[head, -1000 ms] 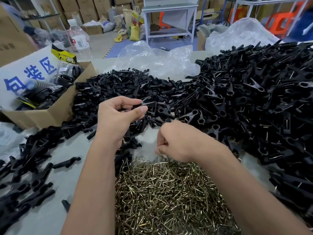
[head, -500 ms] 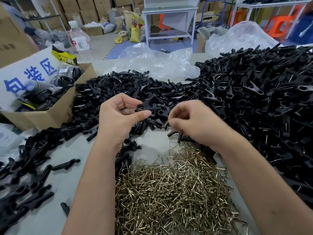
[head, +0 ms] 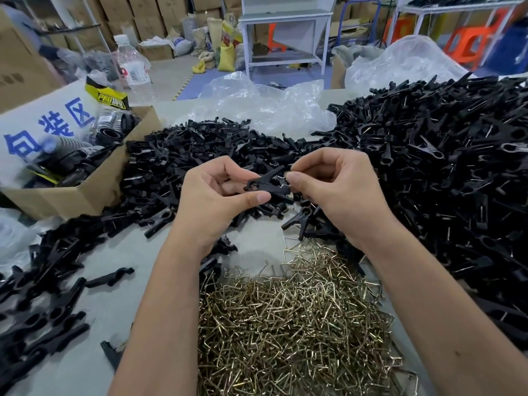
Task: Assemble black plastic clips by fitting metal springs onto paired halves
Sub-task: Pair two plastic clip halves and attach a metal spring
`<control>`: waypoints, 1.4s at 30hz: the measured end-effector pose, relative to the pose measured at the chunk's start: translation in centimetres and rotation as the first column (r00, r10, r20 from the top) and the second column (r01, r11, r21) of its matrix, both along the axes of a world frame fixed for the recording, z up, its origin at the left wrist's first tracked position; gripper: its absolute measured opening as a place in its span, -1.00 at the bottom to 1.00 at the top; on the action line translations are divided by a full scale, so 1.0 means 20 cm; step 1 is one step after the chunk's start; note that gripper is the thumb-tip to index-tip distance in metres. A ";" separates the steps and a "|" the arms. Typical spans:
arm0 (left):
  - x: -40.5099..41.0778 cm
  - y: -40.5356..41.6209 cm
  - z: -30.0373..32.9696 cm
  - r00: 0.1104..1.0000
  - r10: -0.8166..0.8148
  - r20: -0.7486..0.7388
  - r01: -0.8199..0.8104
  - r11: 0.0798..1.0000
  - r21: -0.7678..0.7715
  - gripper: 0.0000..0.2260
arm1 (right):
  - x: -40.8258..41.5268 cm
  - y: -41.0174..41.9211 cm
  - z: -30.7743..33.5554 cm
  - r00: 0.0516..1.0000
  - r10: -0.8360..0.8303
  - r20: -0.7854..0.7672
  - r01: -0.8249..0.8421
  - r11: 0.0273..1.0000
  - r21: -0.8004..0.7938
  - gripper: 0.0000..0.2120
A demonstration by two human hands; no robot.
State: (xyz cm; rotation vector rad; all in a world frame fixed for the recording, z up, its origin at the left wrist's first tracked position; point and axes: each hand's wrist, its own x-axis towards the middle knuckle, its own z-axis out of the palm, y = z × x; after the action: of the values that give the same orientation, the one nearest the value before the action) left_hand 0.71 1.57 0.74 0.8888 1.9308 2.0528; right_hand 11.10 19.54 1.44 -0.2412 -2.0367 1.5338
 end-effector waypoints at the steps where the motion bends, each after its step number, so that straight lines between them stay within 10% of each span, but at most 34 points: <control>1: 0.00 0.00 0.00 1.000 -0.011 0.008 0.011 1.000 0.000 -0.68 | 0.00 0.00 -0.01 1.000 -0.016 -0.003 0.016 1.000 0.015 -0.90; 10: 0.01 0.01 0.01 0.999 -0.039 0.022 0.039 0.999 -0.005 -0.69 | 0.00 -0.01 -0.03 0.999 0.044 -0.028 -0.044 0.999 -0.024 -0.78; 14: 0.01 -0.01 0.01 0.994 -0.106 0.019 0.106 0.994 -0.021 -0.73 | 0.01 -0.02 -0.03 0.983 0.176 -0.045 -0.182 0.944 -0.276 -0.68; 18: 0.02 0.00 0.02 0.987 -0.155 0.041 0.153 0.987 0.047 -0.73 | 0.01 -0.05 -0.05 0.885 0.458 -0.088 -0.392 0.629 -0.671 -0.67; 30: 0.05 0.00 0.06 0.950 -0.302 0.078 0.299 0.953 0.046 -0.61 | 0.04 -0.01 -0.04 0.596 0.760 -0.260 -0.600 0.205 -0.773 -0.50; 34: 0.03 -0.01 0.06 0.941 -0.313 0.127 0.304 0.948 0.091 -0.41 | 0.03 -0.03 -0.06 0.490 0.707 -0.510 -0.476 -0.273 -0.836 -0.63; 42: 0.03 -0.04 0.04 0.974 -0.226 0.019 0.226 0.974 0.013 -0.57 | 0.03 -0.04 -0.03 0.622 0.745 -0.242 -0.452 0.088 -0.888 -0.44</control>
State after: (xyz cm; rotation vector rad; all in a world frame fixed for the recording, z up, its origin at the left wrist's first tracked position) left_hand 1.31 0.81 1.63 1.0327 1.7204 1.9344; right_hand 11.68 18.71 0.75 0.0625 -1.1498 3.3134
